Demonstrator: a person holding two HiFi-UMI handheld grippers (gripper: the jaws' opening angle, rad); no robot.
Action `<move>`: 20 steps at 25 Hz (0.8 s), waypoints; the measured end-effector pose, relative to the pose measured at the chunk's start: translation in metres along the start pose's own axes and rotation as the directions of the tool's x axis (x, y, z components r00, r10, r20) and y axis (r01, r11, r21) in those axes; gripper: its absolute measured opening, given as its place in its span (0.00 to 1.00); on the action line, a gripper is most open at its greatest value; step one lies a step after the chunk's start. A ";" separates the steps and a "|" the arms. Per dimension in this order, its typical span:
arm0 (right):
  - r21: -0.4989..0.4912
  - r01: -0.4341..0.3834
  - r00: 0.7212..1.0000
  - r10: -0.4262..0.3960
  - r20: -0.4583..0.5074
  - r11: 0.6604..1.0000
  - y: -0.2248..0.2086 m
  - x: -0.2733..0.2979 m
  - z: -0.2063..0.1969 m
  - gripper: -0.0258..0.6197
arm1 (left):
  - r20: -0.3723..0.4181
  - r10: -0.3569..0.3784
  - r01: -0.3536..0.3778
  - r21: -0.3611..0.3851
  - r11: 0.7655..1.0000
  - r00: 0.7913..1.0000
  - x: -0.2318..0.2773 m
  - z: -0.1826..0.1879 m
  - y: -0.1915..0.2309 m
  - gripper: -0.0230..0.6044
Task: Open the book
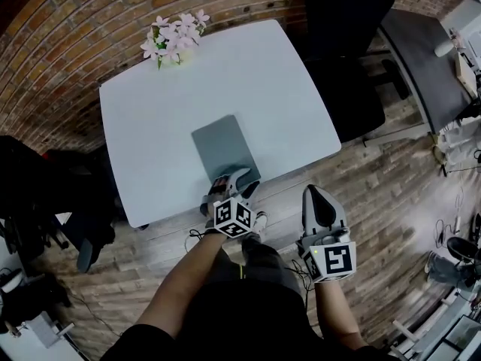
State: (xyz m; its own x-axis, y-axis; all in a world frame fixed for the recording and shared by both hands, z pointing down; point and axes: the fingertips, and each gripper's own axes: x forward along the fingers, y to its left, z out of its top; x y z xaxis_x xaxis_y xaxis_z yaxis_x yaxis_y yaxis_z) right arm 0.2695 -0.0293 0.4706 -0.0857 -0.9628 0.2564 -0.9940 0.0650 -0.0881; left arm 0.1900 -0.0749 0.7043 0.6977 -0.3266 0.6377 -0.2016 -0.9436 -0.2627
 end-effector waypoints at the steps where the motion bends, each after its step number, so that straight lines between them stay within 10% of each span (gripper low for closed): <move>1: -0.004 -0.004 1.000 0.004 -0.005 1.000 -0.001 0.000 -0.002 0.06 | -0.004 0.011 -0.011 -0.004 1.000 1.000 0.001 -0.001 0.002 0.30; 7: -0.004 -0.026 0.999 0.026 -0.025 1.000 -0.005 0.002 -0.010 0.06 | -0.070 0.024 -0.021 0.038 0.999 0.997 0.008 -0.007 0.001 0.30; 20: -0.029 -0.064 0.997 0.063 -0.037 0.998 -0.013 0.003 -0.015 0.06 | 0.049 0.021 -0.012 -0.193 0.981 0.999 0.005 0.000 0.019 0.13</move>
State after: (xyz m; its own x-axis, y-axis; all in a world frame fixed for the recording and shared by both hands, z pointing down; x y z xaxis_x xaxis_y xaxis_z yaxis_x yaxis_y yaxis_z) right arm 0.2811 -0.0297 0.4868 -0.1502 -0.9463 0.2863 -0.9881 0.1336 -0.0768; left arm 0.1896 -0.0943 0.7026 0.7260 -0.3436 0.5957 -0.3384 -0.9326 -0.1255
